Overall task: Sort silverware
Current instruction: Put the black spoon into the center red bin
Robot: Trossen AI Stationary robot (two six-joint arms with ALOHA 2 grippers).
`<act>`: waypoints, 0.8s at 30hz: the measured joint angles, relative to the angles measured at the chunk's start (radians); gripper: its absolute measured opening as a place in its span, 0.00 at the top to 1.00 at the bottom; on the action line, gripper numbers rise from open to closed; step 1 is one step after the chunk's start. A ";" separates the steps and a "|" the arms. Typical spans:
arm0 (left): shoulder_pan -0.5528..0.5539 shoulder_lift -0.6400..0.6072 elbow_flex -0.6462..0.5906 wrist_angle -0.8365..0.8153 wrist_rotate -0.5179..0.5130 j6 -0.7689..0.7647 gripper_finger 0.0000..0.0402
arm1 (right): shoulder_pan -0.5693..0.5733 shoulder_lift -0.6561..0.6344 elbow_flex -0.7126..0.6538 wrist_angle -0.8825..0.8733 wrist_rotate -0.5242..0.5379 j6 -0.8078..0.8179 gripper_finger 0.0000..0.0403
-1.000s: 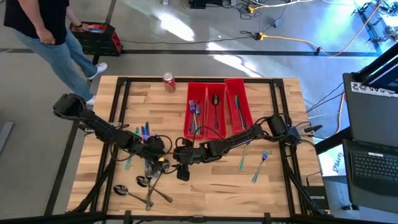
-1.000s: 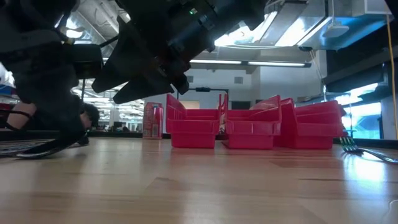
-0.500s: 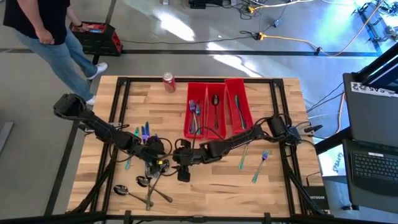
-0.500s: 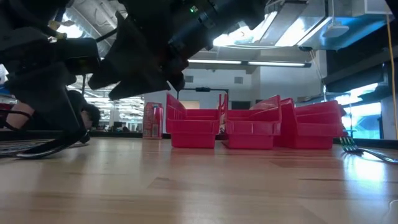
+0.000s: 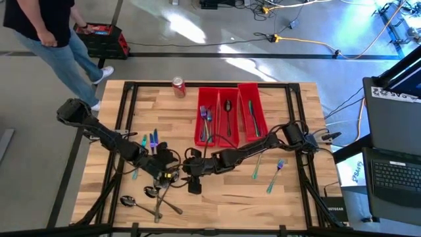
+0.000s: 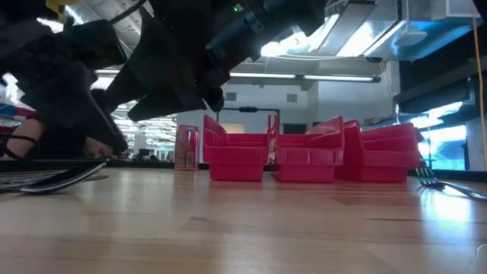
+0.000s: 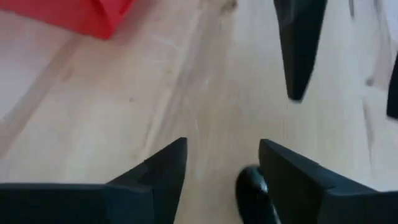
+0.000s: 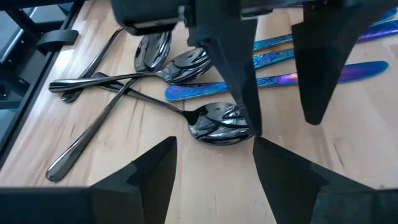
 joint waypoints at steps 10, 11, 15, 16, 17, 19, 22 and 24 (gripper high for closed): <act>-0.065 0.000 0.004 -0.034 0.023 -0.033 0.99 | 0.029 -0.013 0.000 -0.018 -0.011 -0.076 0.58; -0.068 0.000 0.004 -0.034 0.026 -0.037 1.00 | 0.035 -0.017 0.000 -0.018 -0.011 -0.080 0.61; -0.069 0.000 0.004 -0.035 0.055 -0.038 1.00 | 0.036 -0.019 0.000 -0.052 -0.020 -0.081 0.68; -0.069 0.000 0.004 -0.036 0.058 -0.038 1.00 | 0.033 -0.019 -0.001 -0.059 -0.020 -0.081 0.69; -0.069 0.000 0.004 -0.038 0.059 -0.039 1.00 | 0.033 -0.019 -0.001 -0.063 -0.019 -0.081 0.70; -0.069 0.000 0.004 -0.052 0.060 -0.041 1.00 | 0.031 -0.019 -0.001 -0.063 -0.018 -0.081 0.71; -0.059 0.000 0.004 -0.062 0.060 -0.043 1.00 | 0.033 -0.019 -0.001 -0.069 -0.019 -0.081 0.71; -0.052 0.000 0.004 -0.061 0.060 -0.043 1.00 | 0.034 -0.019 -0.001 -0.069 -0.019 -0.081 0.71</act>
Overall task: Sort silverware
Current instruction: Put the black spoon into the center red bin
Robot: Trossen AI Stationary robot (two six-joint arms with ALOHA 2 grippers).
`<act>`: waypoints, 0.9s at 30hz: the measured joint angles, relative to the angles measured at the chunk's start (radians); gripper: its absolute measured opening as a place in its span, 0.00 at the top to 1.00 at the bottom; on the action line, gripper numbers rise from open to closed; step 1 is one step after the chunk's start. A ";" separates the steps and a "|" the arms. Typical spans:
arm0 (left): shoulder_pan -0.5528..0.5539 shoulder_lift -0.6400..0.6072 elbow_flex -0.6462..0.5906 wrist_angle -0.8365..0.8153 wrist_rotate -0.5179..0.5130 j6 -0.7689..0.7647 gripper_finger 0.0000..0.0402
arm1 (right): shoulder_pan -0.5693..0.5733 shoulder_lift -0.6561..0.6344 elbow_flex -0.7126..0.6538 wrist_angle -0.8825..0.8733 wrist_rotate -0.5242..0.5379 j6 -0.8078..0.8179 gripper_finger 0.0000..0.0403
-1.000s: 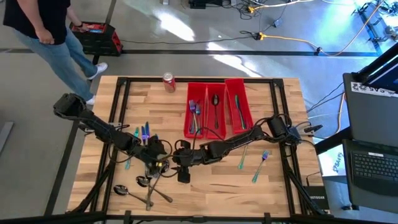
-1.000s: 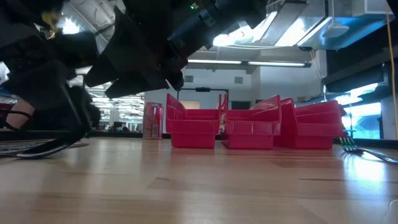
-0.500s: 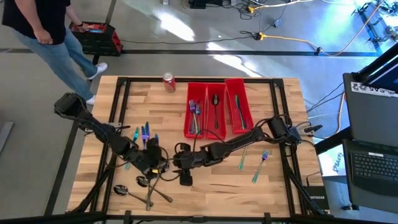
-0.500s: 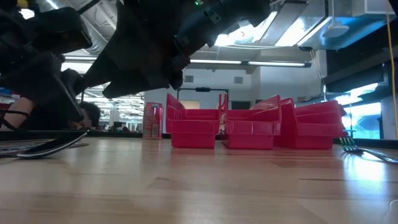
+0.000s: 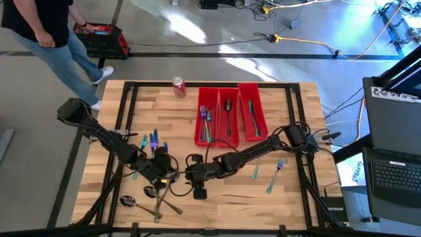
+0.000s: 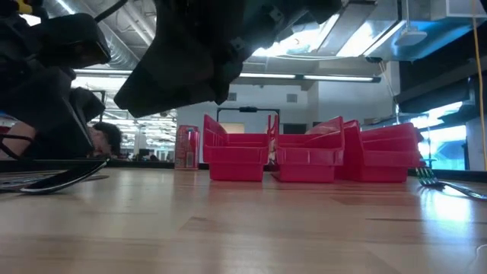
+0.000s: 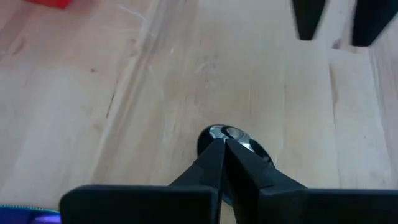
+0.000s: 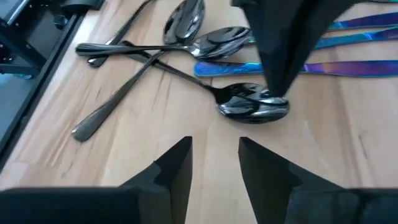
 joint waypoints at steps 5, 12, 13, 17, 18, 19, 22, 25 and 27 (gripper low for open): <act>0.011 0.000 0.000 0.003 0.000 -0.001 1.00 | -0.001 0.000 0.000 0.000 0.000 0.000 0.71; 0.003 0.000 0.000 0.017 0.004 -0.003 1.00 | -0.001 0.000 0.000 -0.005 0.000 0.000 0.71; -0.001 0.000 0.000 0.013 0.005 -0.001 1.00 | -0.001 0.000 0.000 -0.006 0.000 0.000 0.71; -0.013 0.012 0.000 0.008 0.007 0.006 1.00 | -0.001 0.000 0.000 -0.009 0.000 0.000 0.71; -0.015 0.019 0.000 0.009 0.008 0.006 1.00 | -0.001 0.000 0.000 -0.009 0.000 0.000 0.71; -0.017 0.028 0.000 0.012 0.010 0.005 1.00 | -0.001 0.000 0.000 -0.009 0.000 0.000 0.71; -0.017 0.056 0.000 0.032 0.015 0.004 1.00 | -0.001 0.000 0.000 -0.014 0.000 0.000 0.71; -0.017 0.091 0.000 0.075 0.016 -0.001 1.00 | -0.001 0.000 0.000 -0.013 0.000 0.000 0.71; -0.016 0.110 0.000 0.094 0.016 -0.003 1.00 | -0.001 0.000 0.000 -0.014 0.000 0.000 0.71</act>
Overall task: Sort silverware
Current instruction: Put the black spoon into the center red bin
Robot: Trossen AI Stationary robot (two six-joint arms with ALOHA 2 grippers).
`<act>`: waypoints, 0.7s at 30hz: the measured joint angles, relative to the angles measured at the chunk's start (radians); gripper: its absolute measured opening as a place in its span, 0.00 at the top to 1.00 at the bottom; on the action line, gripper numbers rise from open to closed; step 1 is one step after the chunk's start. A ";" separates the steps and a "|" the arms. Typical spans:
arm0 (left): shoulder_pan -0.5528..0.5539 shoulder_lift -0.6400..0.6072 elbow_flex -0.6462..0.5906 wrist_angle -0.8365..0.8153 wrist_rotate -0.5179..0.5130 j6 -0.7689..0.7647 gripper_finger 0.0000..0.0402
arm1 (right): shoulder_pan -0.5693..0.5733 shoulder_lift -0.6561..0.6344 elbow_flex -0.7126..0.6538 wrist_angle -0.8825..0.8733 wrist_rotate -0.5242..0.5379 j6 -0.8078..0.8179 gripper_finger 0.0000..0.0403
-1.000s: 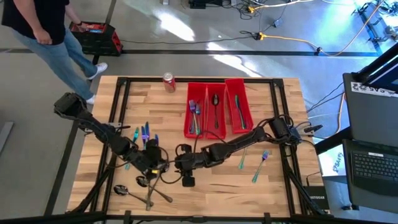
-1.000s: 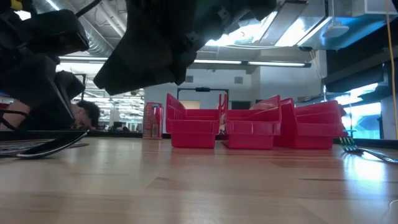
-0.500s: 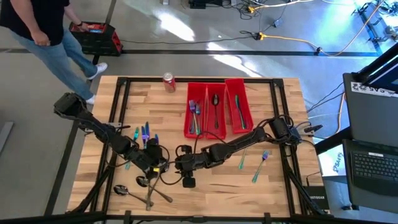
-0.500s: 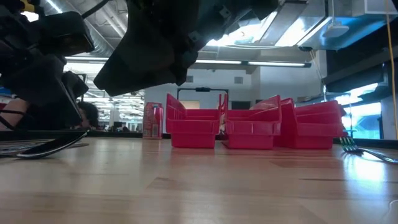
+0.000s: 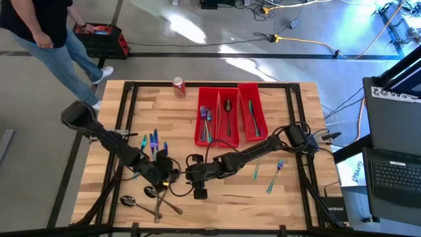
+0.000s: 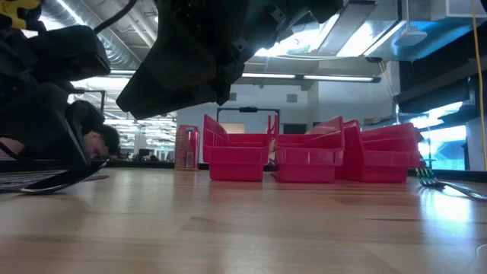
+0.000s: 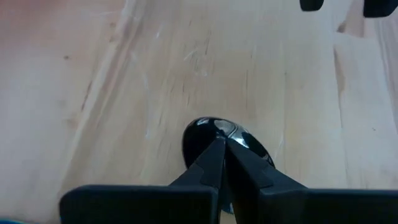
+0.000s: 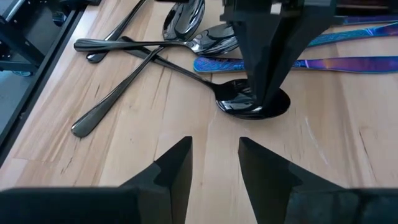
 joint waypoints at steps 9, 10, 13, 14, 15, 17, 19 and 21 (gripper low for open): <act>0.024 0.027 0.000 0.019 0.000 -0.002 1.00 | 0.001 0.000 0.001 0.055 -0.033 -0.062 0.71; 0.033 0.027 0.000 0.016 0.000 0.002 1.00 | 0.001 0.000 0.001 0.067 -0.033 -0.077 0.71; 0.061 0.028 0.000 0.016 0.000 0.001 1.00 | 0.001 0.000 0.001 0.099 -0.033 -0.133 0.71; 0.069 0.027 0.000 0.017 0.000 0.001 1.00 | 0.001 0.000 0.001 0.107 -0.033 -0.151 0.71; 0.076 0.028 0.000 0.016 0.000 0.002 1.00 | 0.001 0.000 0.001 0.113 -0.033 -0.170 0.71; 0.091 0.028 0.000 0.015 0.001 0.002 1.00 | 0.001 0.000 0.001 0.114 -0.036 -0.214 0.71; 0.106 0.028 0.000 0.015 0.001 0.001 1.00 | 0.001 0.000 0.001 0.112 -0.057 -0.265 0.71; 0.123 0.028 0.000 0.016 0.007 -0.001 1.00 | 0.001 0.000 0.001 0.109 -0.067 -0.295 0.71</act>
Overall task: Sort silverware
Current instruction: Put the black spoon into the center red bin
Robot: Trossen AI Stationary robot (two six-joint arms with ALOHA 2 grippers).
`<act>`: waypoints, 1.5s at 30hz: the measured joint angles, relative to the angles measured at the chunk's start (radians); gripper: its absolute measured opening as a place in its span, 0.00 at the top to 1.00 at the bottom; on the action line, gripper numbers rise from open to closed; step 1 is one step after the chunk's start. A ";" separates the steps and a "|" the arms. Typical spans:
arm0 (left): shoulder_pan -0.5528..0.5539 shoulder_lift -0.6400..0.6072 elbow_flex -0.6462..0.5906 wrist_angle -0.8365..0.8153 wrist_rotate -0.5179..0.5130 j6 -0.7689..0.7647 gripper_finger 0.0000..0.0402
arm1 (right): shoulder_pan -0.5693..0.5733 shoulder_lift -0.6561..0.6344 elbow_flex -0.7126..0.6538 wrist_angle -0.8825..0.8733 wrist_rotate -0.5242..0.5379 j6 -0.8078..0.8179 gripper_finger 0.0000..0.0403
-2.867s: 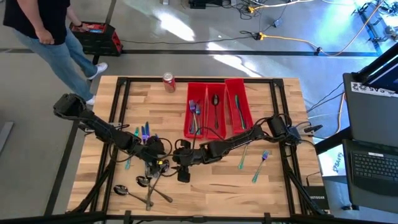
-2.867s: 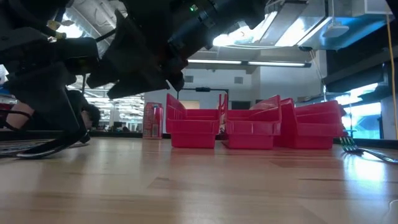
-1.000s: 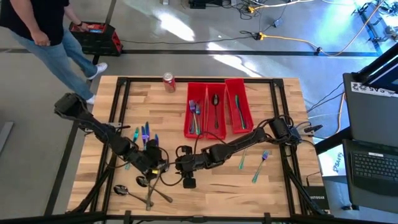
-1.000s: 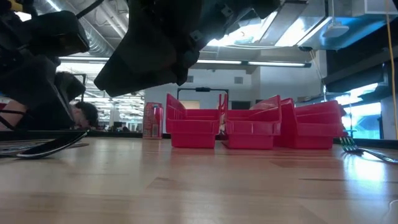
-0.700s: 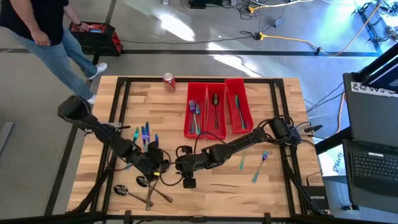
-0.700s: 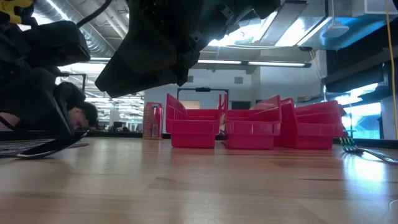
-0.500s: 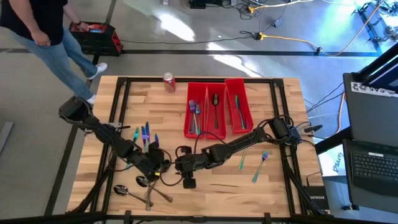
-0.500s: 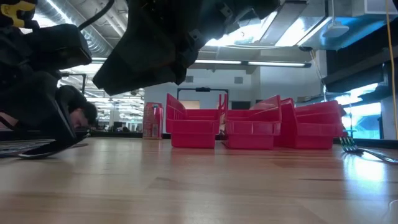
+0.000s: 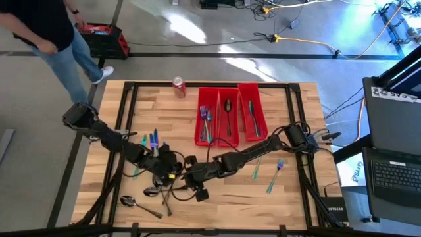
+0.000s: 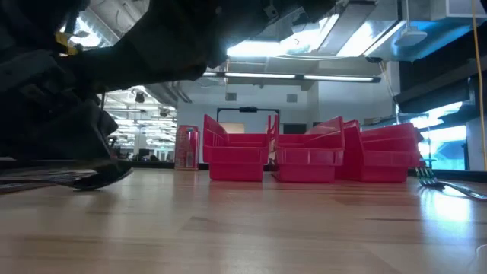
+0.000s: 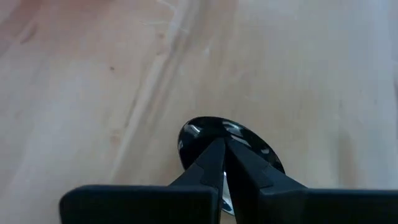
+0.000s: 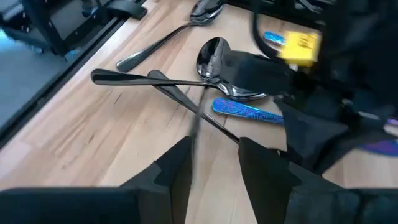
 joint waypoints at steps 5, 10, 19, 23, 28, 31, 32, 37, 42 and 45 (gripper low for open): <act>0.045 0.000 0.000 -0.004 0.030 -0.022 1.00 | 0.000 0.000 0.000 -0.005 -0.002 -0.017 0.71; 0.095 0.000 0.000 -0.030 0.029 -0.114 1.00 | 0.000 0.000 0.000 -0.011 -0.002 -0.027 0.71; 0.110 0.001 -0.001 -0.027 0.051 -0.117 1.00 | 0.013 0.000 0.000 -0.159 0.074 -0.157 0.71; 0.108 0.001 -0.001 -0.026 0.059 -0.118 1.00 | 0.034 0.000 0.000 -0.194 0.114 -0.207 0.71; 0.108 0.001 -0.001 -0.026 0.060 -0.125 1.00 | 0.073 0.000 0.000 -0.208 0.155 -0.186 0.68; 0.108 0.001 -0.001 -0.024 0.062 -0.122 1.00 | 0.084 0.000 0.037 -0.316 0.191 -0.082 0.62; 0.107 0.001 -0.001 -0.024 0.062 -0.121 1.00 | 0.084 0.000 0.050 -0.353 0.201 -0.040 0.61; 0.108 0.001 -0.001 -0.023 0.063 -0.123 1.00 | 0.084 0.000 0.084 -0.466 0.228 0.063 0.56; 0.106 0.001 -0.001 -0.025 0.063 -0.126 1.00 | 0.087 0.000 0.117 -0.461 0.164 0.161 0.55; 0.106 0.001 -0.001 -0.024 0.063 -0.128 1.00 | 0.093 0.000 0.147 -0.476 0.172 0.181 0.55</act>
